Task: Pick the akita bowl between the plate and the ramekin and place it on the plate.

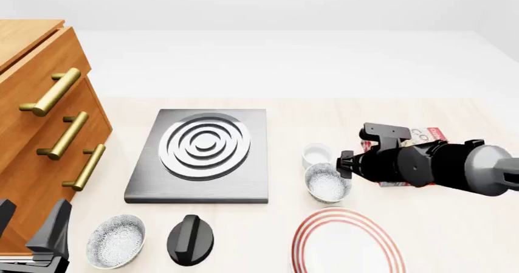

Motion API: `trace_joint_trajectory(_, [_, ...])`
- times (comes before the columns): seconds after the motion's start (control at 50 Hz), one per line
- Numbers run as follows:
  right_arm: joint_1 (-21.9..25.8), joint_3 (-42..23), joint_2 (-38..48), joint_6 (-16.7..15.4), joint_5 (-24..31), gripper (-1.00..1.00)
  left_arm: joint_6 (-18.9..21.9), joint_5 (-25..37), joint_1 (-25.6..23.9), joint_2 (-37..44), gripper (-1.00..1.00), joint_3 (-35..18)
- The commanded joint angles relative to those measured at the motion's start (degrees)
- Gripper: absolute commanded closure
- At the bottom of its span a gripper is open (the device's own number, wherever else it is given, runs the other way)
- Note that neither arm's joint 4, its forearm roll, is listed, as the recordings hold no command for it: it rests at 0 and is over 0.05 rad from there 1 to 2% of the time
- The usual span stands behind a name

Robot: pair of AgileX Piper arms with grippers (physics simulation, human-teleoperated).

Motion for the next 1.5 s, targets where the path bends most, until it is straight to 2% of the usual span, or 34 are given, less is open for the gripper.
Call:
trace_joint_trajectory(0.02, [-0.3, 0.4, 1.5, -0.3, -1.3, -1.00, 0.0, 0.0, 0.0, 0.0, -1.00, 0.0])
trace_joint_trajectory(1.22, [0.8, 2.1, 5.0, -0.9, -4.0, -1.00, 0.0, 0.0, 0.0, 0.0, -1.00, 0.0])
trace_joint_trajectory(1.24, [0.6, 2.2, 4.9, -1.1, -4.1, 1.00, 0.0, 0.0, 0.0, 0.0, -1.00, 0.0])
trace_joint_trajectory(1.3, [0.2, 2.5, 4.8, -2.0, -4.3, 1.00, 0.0, 0.0, 0.0, 0.0, -1.00, 0.0])
trace_joint_trajectory(1.5, [0.5, 2.4, 4.9, -1.7, -4.2, 1.00, 0.0, 0.0, 0.0, 0.0, -1.00, 0.0])
